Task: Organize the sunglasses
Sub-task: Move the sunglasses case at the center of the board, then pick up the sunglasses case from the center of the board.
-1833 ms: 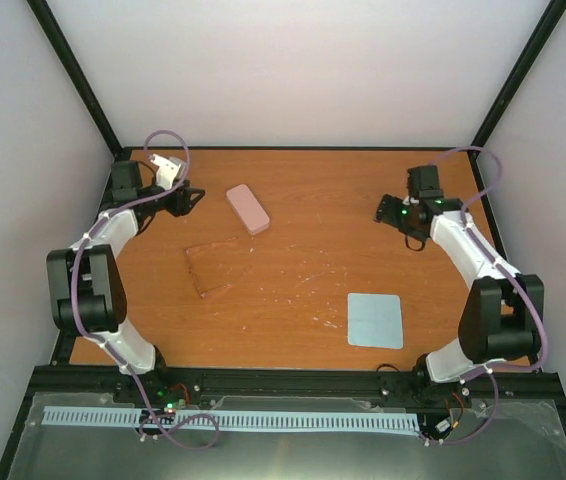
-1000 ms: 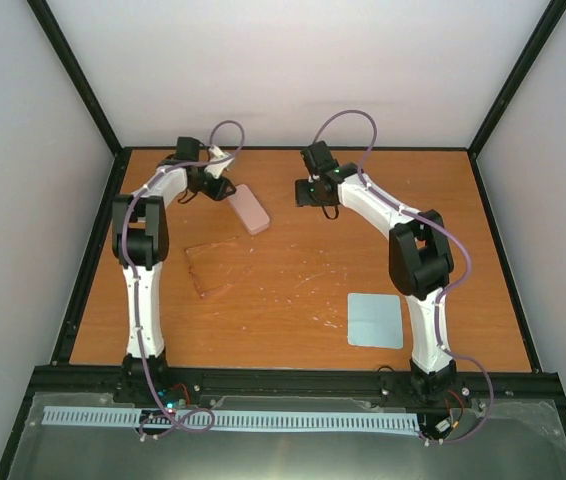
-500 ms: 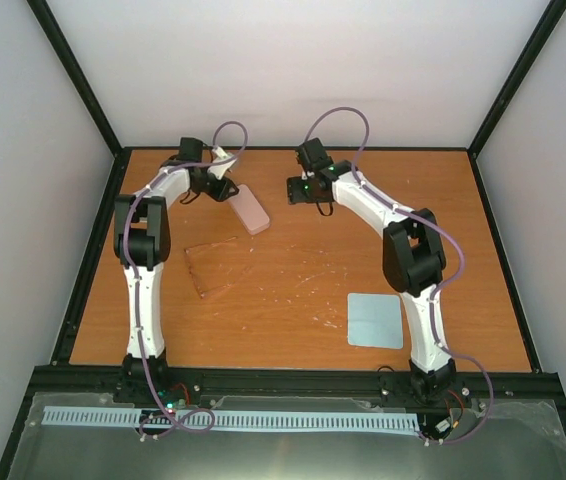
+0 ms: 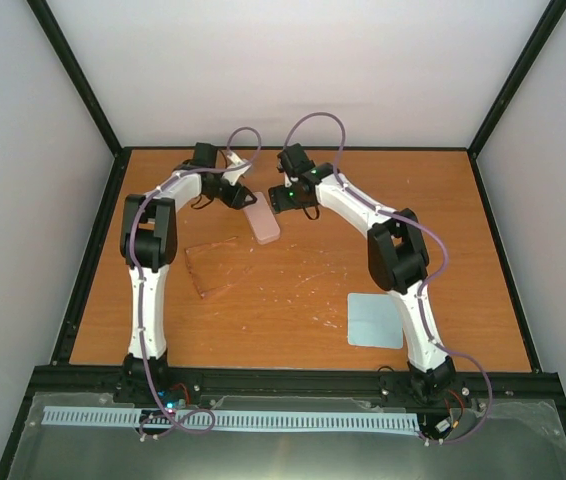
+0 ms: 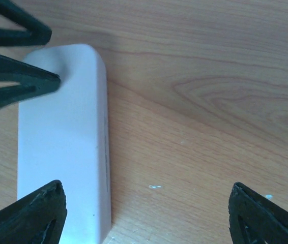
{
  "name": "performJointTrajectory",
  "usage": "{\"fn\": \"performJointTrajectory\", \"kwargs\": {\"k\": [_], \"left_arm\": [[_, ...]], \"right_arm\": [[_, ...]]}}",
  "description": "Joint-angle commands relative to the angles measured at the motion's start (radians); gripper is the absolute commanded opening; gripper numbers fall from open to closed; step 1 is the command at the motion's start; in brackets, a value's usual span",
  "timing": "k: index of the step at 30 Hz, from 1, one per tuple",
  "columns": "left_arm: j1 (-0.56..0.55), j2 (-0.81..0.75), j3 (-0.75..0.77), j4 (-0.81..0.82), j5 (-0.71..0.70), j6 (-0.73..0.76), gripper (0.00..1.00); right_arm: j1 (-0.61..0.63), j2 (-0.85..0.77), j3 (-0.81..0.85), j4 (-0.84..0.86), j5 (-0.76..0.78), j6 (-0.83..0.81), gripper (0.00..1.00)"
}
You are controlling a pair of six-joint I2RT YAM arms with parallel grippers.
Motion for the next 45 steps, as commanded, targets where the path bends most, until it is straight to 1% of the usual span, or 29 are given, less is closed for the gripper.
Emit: {"fn": "performJointTrajectory", "kwargs": {"k": [1, 2, 3, 9, 15, 18, 19, 21, 26, 36, 43, 44, 45], "left_arm": [[-0.005, -0.051, -0.036, -0.051, -0.061, -0.043, 0.75], [0.002, -0.072, -0.047, -0.033, -0.076, -0.056, 0.96], [0.012, -0.093, -0.061, -0.01, -0.087, -0.072, 0.99], [0.111, -0.232, -0.156, 0.132, -0.098, -0.199, 1.0], [0.169, -0.312, -0.226, 0.174, -0.114, -0.25, 1.0], [0.181, -0.336, -0.254, 0.181, -0.126, -0.252, 1.0], [0.183, -0.343, -0.262, 0.183, -0.128, -0.253, 1.0], [0.187, -0.351, -0.277, 0.189, -0.129, -0.256, 1.0], [0.192, -0.363, -0.298, 0.2, -0.128, -0.262, 1.0], [0.193, -0.38, -0.331, 0.216, -0.125, -0.259, 1.0], [0.193, -0.386, -0.347, 0.222, -0.127, -0.263, 0.99], [0.193, -0.387, -0.348, 0.223, -0.126, -0.264, 1.0], [0.193, -0.387, -0.349, 0.224, -0.125, -0.264, 0.99]], "right_arm": [[0.035, 0.046, 0.065, -0.049, -0.009, -0.043, 0.85], [0.041, 0.055, 0.077, -0.057, -0.009, -0.048, 0.85], [0.047, 0.061, 0.086, -0.065, -0.008, -0.053, 0.85], [0.077, 0.094, 0.136, -0.096, -0.007, -0.085, 0.85], [0.097, 0.129, 0.177, -0.124, -0.024, -0.098, 0.87], [0.106, 0.144, 0.185, -0.125, -0.033, -0.099, 0.9], [0.109, 0.15, 0.211, -0.127, -0.037, -0.1, 0.91], [0.113, 0.163, 0.23, -0.133, -0.045, -0.102, 0.94], [0.123, 0.197, 0.274, -0.157, -0.063, -0.116, 0.94], [0.134, 0.237, 0.281, -0.187, -0.043, -0.123, 0.94], [0.135, 0.252, 0.28, -0.189, -0.024, -0.123, 0.89], [0.135, 0.254, 0.279, -0.191, -0.022, -0.122, 0.87], [0.135, 0.256, 0.279, -0.191, -0.021, -0.124, 0.82]]}}
